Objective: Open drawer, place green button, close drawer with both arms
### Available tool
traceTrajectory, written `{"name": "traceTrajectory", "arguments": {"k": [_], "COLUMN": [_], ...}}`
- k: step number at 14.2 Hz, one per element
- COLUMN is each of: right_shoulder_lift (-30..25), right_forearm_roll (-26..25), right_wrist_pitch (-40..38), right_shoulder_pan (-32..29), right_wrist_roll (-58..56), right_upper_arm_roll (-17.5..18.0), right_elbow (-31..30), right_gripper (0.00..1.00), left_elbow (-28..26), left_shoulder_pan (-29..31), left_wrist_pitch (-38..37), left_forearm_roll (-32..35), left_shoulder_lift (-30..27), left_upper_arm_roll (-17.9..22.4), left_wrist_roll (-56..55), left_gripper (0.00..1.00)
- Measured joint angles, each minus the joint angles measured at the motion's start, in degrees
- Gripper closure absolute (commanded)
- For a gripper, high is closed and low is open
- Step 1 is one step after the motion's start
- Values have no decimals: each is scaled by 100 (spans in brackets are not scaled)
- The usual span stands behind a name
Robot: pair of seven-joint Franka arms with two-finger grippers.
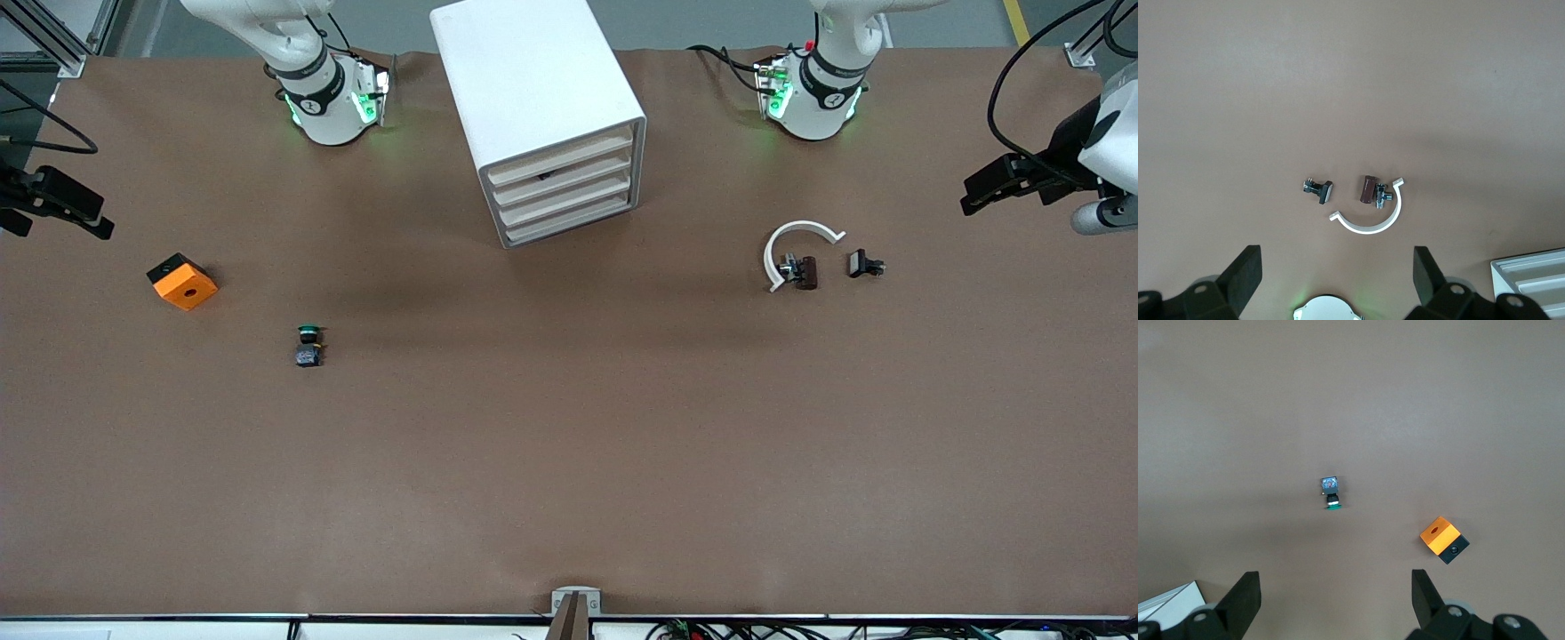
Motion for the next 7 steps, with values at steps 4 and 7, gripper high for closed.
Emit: {"name": "traceTrajectory", "arguments": {"k": [4,7], "right_shoulder_lift": [0,0], "right_forearm_roll": [0,0], "right_wrist_pitch": [1,1], "right_shoulder_pan": [0,0], "right_wrist_roll": [0,0], "right_upper_arm_roll": [1,3], "right_elbow": [0,0], "right_gripper": [0,0], "left_elbow": [29,146], "left_shoulder_pan": [4,10], "left_wrist_pitch": [0,1], "left_forearm_roll": [0,0], "left_shoulder_lift": [3,180], "left_upper_arm_roll": [0,1], "left_wrist_roll": [0,0], "left_gripper": [0,0]}}
